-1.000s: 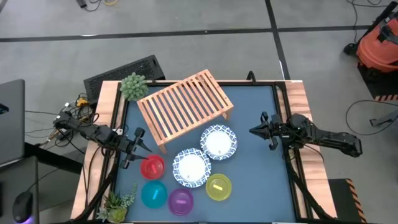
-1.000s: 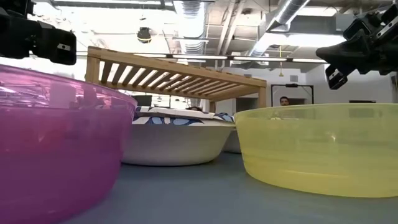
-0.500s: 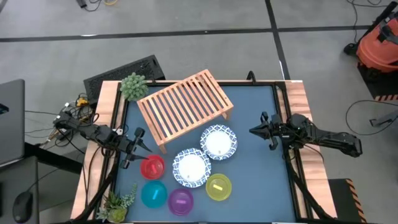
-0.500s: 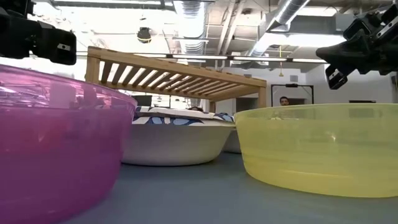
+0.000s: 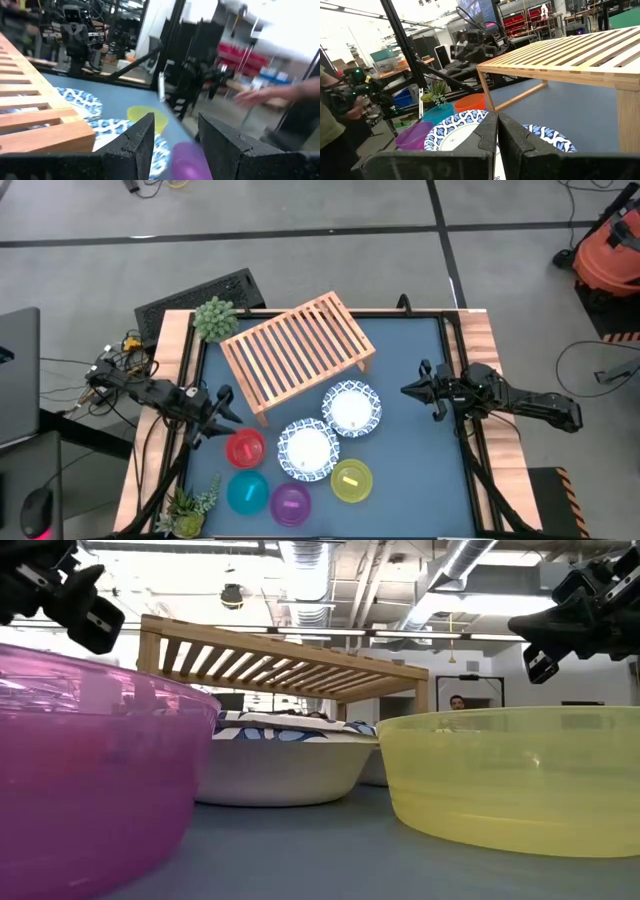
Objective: Place and stack bowls onto a shelf
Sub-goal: Put the orange bowl on the shelf
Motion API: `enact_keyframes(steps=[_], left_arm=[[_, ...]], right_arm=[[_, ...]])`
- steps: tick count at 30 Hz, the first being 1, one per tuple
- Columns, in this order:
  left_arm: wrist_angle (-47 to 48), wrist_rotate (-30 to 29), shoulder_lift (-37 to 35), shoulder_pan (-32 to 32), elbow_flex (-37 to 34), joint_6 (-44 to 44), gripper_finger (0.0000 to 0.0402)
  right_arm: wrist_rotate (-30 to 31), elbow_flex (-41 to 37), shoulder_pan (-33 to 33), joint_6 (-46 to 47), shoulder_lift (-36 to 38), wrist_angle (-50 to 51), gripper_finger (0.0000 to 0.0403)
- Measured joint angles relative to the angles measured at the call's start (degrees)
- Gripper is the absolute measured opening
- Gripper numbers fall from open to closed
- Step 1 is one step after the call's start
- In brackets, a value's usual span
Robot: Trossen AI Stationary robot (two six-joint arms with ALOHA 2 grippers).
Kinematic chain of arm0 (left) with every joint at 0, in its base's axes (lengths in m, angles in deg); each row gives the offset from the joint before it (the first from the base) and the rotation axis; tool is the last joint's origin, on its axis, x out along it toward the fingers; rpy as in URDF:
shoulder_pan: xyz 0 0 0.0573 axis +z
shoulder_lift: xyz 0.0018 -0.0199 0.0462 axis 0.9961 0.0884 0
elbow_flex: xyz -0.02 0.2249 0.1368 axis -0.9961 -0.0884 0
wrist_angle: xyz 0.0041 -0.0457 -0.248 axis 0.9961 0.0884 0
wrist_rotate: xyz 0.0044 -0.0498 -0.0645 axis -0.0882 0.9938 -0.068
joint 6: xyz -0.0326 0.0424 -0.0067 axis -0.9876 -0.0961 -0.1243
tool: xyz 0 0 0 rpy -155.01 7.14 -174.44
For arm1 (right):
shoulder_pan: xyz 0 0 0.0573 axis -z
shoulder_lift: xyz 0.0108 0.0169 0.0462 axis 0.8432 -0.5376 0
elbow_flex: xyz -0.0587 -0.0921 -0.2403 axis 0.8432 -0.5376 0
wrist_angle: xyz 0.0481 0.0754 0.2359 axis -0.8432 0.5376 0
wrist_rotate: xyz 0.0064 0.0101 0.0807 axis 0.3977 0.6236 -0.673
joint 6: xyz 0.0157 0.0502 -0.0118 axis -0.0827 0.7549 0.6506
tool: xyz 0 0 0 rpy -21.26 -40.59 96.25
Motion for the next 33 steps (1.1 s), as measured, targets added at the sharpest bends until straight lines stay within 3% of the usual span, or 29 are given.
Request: enact_keyframes(steps=[8,14,17,20,27,33], left_arm=[[-3.98,-1.45,0.01,0.02,0.0,-12.4,0.014],[-4.31,-7.61,0.0,0.02,0.0,-18.15,0.014],[-6.38,-11.86,0.02,0.02,0.0,-28.61,0.014],[-10.7,-10.0,0.02,-0.05,0.25,-35.38,0.014],[-15.5,-9.7,3.56,-1.44,8.89,-33.67,0.014],[-15.14,-12.85,13.31,-1.92,20.54,-26.35,0.014]], right_arm=[[0.01,0.0,0.01,0.0,0.01,0.0,0.0042],[0.01,0.0,0.0,0.0,0.01,0.0,0.0042],[0.01,0.0,0.0,0.0,0.0,0.0,0.0042],[0.01,0.0,0.02,0.0,0.0,0.0,0.0042],[-0.01,0.0,0.0,0.0,0.0,0.0,0.0042],[0.01,0.0,0.0,0.0,0.0,-0.02,0.0042]])
